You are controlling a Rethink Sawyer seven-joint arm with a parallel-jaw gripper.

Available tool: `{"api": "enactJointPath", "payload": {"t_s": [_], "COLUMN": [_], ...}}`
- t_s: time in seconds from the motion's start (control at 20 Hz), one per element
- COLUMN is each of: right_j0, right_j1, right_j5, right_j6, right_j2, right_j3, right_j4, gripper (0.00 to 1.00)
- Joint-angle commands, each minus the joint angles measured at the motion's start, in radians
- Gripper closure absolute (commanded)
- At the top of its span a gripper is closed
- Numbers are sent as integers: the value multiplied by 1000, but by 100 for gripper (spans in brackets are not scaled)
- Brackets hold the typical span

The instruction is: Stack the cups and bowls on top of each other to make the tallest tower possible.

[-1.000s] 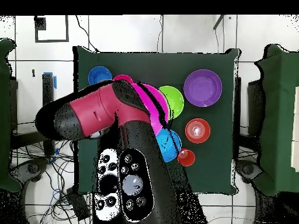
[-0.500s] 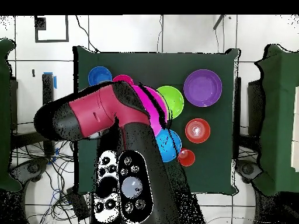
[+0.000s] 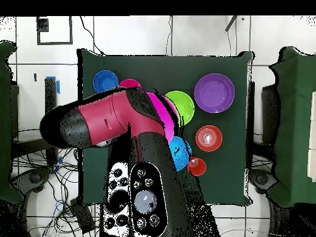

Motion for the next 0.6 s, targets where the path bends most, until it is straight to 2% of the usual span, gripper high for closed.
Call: {"api": "enactJointPath", "payload": {"t_s": [0.05,0.25,0.6], "right_j0": [0,-16,45], "right_j1": [-3,-29,-57], "right_j5": [93,136,223], "right_j6": [38,3,68], "right_j2": [-1,8,-6], "right_j3": [10,4,-32], "right_j4": [45,91,118], "gripper": [100,100,100]}}
